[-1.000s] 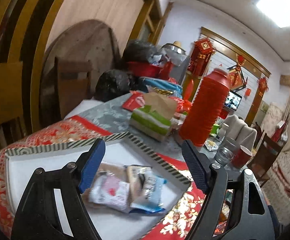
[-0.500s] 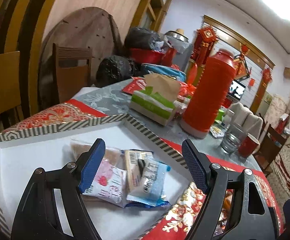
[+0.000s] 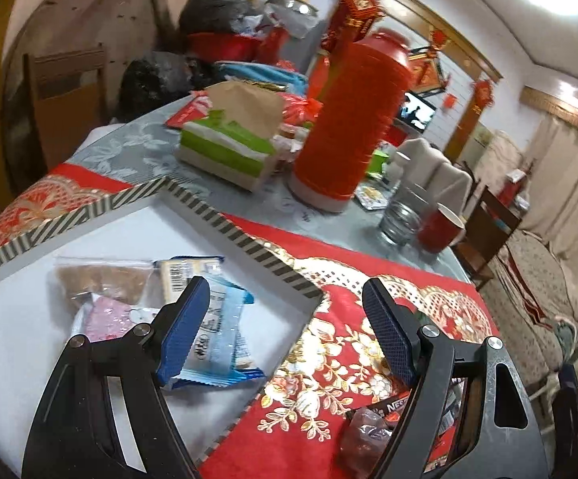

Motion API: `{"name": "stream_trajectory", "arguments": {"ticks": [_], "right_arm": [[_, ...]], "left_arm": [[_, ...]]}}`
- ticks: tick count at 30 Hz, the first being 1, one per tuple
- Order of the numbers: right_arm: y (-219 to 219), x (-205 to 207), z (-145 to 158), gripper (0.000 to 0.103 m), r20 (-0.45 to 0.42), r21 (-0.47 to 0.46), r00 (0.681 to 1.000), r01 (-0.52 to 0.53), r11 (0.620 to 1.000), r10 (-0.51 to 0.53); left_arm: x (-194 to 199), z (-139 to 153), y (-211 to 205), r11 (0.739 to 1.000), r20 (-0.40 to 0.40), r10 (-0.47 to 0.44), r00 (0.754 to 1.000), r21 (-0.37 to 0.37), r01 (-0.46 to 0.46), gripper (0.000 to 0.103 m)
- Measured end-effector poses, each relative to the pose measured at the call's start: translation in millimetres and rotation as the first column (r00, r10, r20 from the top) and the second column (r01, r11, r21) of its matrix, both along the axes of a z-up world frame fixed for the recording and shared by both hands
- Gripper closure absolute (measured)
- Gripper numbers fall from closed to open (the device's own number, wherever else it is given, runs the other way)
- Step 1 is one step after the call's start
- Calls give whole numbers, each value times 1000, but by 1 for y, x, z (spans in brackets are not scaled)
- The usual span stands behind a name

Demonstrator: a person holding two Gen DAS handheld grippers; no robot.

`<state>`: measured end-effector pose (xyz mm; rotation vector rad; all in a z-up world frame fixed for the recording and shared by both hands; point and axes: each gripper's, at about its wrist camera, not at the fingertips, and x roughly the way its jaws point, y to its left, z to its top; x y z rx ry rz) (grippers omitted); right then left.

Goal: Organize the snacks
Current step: 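Grasp the pink-and-white packet with the right tool while the left tool grasps the clear date bag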

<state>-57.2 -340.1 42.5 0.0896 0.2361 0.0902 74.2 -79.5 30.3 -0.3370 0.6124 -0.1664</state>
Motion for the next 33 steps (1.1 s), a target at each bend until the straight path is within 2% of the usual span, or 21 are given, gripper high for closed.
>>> {"name": "stream_trajectory", "arguments": {"ticks": [2,4,7,10,12,15,16,18,22,24,27,33], "right_arm": [[-27,4,-5,21,-44,-30,999,19,999,-20],[-58,14,-10,21,-116,-43,993,17,999,-22],[-93,30,-20,21,-205,15,978,-33,999,36],[-103,51,-33,23,-289,23,953,-88,996,90],[-96,64,-42,25,-349,-12,929,-133,991,120],[-76,84,-58,30,-424,-101,898,-175,979,117],[-72,90,-63,31,-450,-105,884,-189,976,123],[-69,102,-70,44,-495,-93,859,-204,974,133],[-67,114,-78,48,-551,-80,824,-207,975,129],[-66,114,-80,49,-560,-92,820,-204,975,118],[-62,115,-81,54,-569,-118,816,-210,971,108],[-61,119,-82,54,-580,-118,807,-215,969,109]], "left_arm": [[-6,-8,-3,1000,-2,-21,1000,-3,21,24],[-7,-11,-10,995,-31,-102,994,-19,101,24],[-11,-7,-25,978,-38,-208,977,-5,208,24],[-17,-8,-47,930,-84,-360,929,39,364,24],[-19,-15,-59,903,-150,-410,899,70,424,24],[-20,-25,-70,878,-223,-448,866,77,473,24],[-22,-27,-72,871,-237,-457,858,76,485,24],[-27,-30,-78,860,-258,-468,845,89,503,24],[-32,-37,-87,842,-276,-482,831,116,527,24],[-30,-44,-89,837,-303,-478,824,126,532,24],[-26,-50,-86,837,-322,-488,811,90,539,24],[-26,-54,-92,833,-328,-483,812,115,542,24]]}}
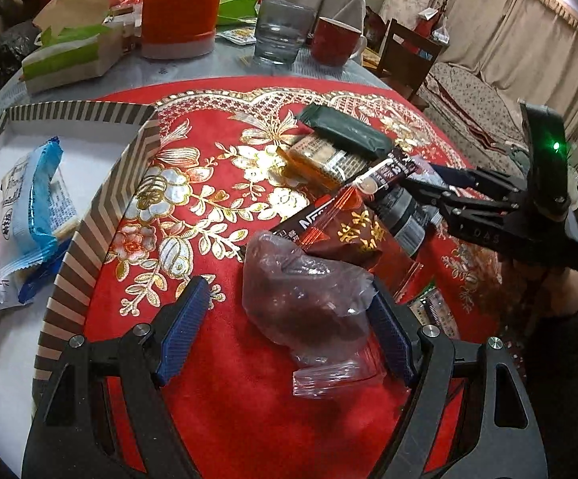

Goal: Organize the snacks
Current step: 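Grasp the pink-and-white packet with the right tool while the left tool grasps the clear date bag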

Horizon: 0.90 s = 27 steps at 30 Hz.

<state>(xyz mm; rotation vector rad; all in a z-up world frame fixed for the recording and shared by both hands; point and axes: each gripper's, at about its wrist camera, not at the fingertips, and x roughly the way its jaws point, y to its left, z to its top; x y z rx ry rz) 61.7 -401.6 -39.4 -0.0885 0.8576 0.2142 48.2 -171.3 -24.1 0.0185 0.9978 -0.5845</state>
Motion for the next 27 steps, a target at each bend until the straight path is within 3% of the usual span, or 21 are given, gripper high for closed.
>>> {"name": "stream_trajectory", "arguments": {"ticks": [8,12,18,20,23,27], "right_arm": [[3,4,-3,53,-23,-7,1000,-5,1000,5],[3,4,-3,53,-21,-9,1000,-5,1000,5],[0,5,-4,51,-33,22,999,-8,1000,9],[2,4,-5,49,-32,13,999,-11,1000,12],[3,4,-4,50,-28,7,1000,-13,1000,13],[7,2,-4,53,-18,-13,1000,-23,1000,23]], "left_arm": [[1,1,1,998,-7,-12,1000,-65,12,24],[1,1,-2,998,-4,-21,1000,-64,20,24],[-4,-2,-7,1000,43,-18,999,15,18,38],[-6,-2,-8,999,61,-7,998,45,4,47],[-3,-3,-1,999,56,22,998,35,-24,62],[0,-1,6,999,55,37,998,-4,-37,64]]}}
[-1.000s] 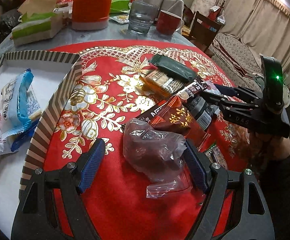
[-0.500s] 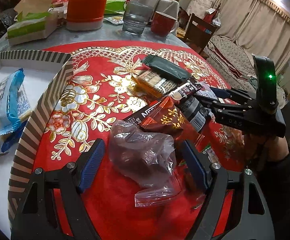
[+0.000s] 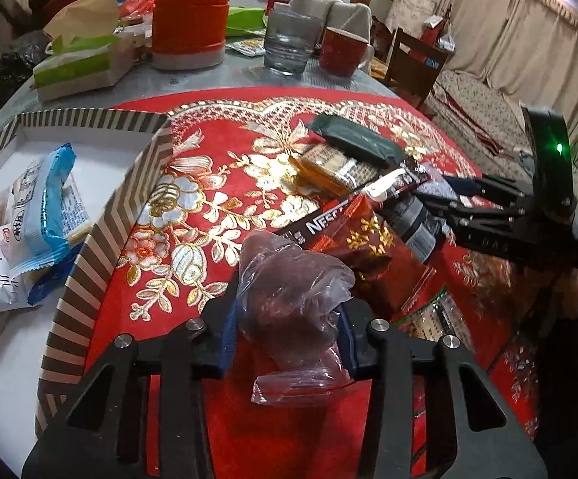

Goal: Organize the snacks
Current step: 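Carry both packets over the white tray and open both tools to drop them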

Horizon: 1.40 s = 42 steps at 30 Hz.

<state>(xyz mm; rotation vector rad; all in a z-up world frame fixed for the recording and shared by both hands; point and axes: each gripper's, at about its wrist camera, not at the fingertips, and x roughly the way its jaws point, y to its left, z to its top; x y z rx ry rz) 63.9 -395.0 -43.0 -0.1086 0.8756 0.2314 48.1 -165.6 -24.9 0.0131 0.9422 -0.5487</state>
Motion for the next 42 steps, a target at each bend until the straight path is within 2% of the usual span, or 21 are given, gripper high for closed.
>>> {"name": "stream_trajectory", "arguments": {"ticks": [5,9,14,17,21,23,25,29,36,42], "right_arm": [[2,-1,1,53,11,-23,1000,5,1000,-5],[-6,-6,6,53,42,11,999,27,1000,-27],[-21,-18,19,53,133,90,988,60,994,-72],[-22,-26,25,53,184,95,978,80,992,-96],[-18,-35,32,53,247,88,961,104,991,-123],[-19,-40,37,53,227,242,963,91,966,-148],[-12,-47,46,53,242,328,959,60,943,-146],[13,-50,73,53,275,432,957,-37,901,-92],[68,-23,98,53,290,377,956,-68,924,-49],[96,18,122,53,267,400,959,-23,916,-92]], "left_arm": [[-1,12,10,998,44,29,999,-50,-27,64],[1,26,25,993,78,74,994,-102,-66,64],[1,29,30,988,72,91,993,-129,-81,64],[1,31,32,986,61,103,993,-141,-93,64],[-3,39,40,982,87,129,988,-148,-115,64],[-4,42,43,981,101,141,985,-149,-125,64],[-2,43,47,978,100,156,983,-154,-140,64],[4,42,55,973,81,182,980,-158,-168,64],[7,41,61,969,73,202,977,-163,-188,64],[8,47,67,963,70,209,975,-187,-193,64]]}}
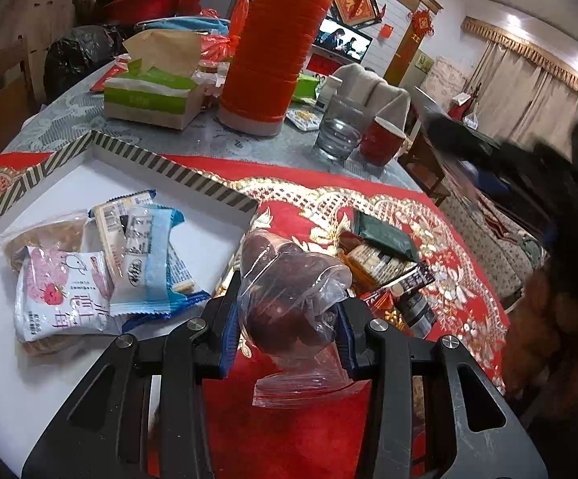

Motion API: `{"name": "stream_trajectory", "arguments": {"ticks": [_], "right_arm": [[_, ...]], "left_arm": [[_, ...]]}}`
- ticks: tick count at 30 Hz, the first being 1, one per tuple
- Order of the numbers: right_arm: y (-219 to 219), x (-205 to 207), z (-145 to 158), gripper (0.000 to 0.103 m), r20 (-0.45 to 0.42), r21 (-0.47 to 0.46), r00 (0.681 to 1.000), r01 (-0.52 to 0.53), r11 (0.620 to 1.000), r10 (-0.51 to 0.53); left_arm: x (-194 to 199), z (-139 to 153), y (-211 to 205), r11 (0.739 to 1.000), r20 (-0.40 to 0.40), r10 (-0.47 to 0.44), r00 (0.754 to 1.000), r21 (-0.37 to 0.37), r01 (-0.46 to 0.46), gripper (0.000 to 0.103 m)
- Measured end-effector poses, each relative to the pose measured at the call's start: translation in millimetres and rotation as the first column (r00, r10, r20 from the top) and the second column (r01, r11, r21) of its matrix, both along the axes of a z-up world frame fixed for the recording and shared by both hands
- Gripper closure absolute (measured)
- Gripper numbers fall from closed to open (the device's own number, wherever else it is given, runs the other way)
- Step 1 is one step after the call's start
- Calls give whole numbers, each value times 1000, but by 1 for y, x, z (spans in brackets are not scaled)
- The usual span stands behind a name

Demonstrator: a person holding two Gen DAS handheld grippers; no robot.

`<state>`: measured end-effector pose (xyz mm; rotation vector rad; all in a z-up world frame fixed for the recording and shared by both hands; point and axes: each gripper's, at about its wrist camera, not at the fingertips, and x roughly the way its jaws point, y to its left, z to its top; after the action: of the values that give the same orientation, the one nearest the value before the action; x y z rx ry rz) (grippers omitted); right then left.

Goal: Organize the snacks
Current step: 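Carry both packets over the white tray and open both tools to drop them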

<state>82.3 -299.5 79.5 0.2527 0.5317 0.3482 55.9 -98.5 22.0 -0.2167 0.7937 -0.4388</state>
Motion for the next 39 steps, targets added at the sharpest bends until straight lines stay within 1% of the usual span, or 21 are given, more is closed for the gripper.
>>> {"name": "stream_trajectory", "arguments": {"ticks": [2,4,7,8,11,12,15,16,22,25,27,31,34,39], "right_arm": [[5,8,3,53,7,22,1000,9,1000,-9],[11,12,-2,53,24,66,1000,11,998,-13],[18,8,-30,53,54,113,998,24,993,-31],[22,10,-40,53,33,105,999,24,994,-28],[33,13,-51,53,7,83,1000,-4,997,3],[40,13,-53,53,7,65,1000,-13,998,12],[57,4,-53,53,37,15,999,-34,999,33],[61,1,-54,53,46,1,998,-42,999,42],[102,-10,-67,53,54,-62,990,-130,990,133],[122,-14,-71,53,61,-79,983,-168,983,173],[136,-17,-72,53,77,-96,976,-195,976,203],[158,-25,-74,53,106,-184,963,-226,957,248],[161,-28,-73,53,119,-199,959,-231,952,257],[161,-27,-74,53,107,-192,960,-235,953,258]], "left_arm": [[1,4,7,1000,8,17,1000,-17,-17,64],[3,6,16,999,11,40,999,-33,-39,64],[10,11,35,994,17,101,995,-50,-100,64],[11,13,43,990,22,129,991,-57,-128,64],[14,19,72,968,41,243,969,-80,-240,64],[13,22,82,955,54,288,956,-85,-283,64],[13,24,101,926,71,374,925,-82,-369,64],[14,23,105,919,69,392,917,-75,-387,64],[18,14,113,900,44,435,899,-40,-433,64],[19,14,118,892,46,452,891,-44,-450,64],[19,16,123,882,56,471,880,-47,-469,64],[19,15,129,871,48,491,870,-54,-488,64],[21,14,133,865,37,501,865,-54,-499,64],[24,9,134,862,19,505,863,-44,-504,64]]}}
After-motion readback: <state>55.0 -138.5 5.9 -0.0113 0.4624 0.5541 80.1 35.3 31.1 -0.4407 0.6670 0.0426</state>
